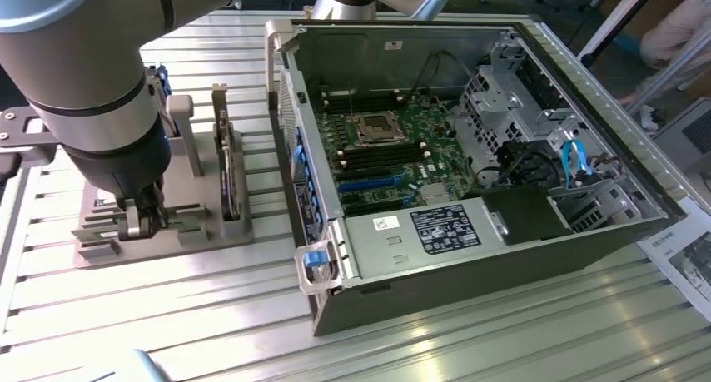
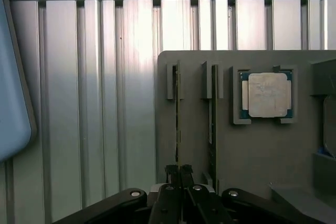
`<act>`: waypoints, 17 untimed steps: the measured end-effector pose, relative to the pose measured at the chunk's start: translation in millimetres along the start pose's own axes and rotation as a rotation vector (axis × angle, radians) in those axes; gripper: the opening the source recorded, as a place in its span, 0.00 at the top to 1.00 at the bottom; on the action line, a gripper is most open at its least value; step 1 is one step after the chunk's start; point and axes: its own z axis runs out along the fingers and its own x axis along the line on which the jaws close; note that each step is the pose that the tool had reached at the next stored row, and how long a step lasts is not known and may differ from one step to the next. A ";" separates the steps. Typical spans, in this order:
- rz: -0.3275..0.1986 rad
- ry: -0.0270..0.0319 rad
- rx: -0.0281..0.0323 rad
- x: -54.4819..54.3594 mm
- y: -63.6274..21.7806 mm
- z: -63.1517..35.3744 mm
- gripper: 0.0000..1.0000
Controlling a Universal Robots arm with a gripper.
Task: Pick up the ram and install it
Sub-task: 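Pick up the ram and move it above insertion slot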
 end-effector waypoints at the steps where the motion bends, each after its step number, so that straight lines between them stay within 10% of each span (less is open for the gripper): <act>1: 0.000 0.0000 0.0000 0.0 0.0 -1.6 0.88; 17: 0.000 0.0000 -0.0001 -1.1 1.4 -46.6 0.88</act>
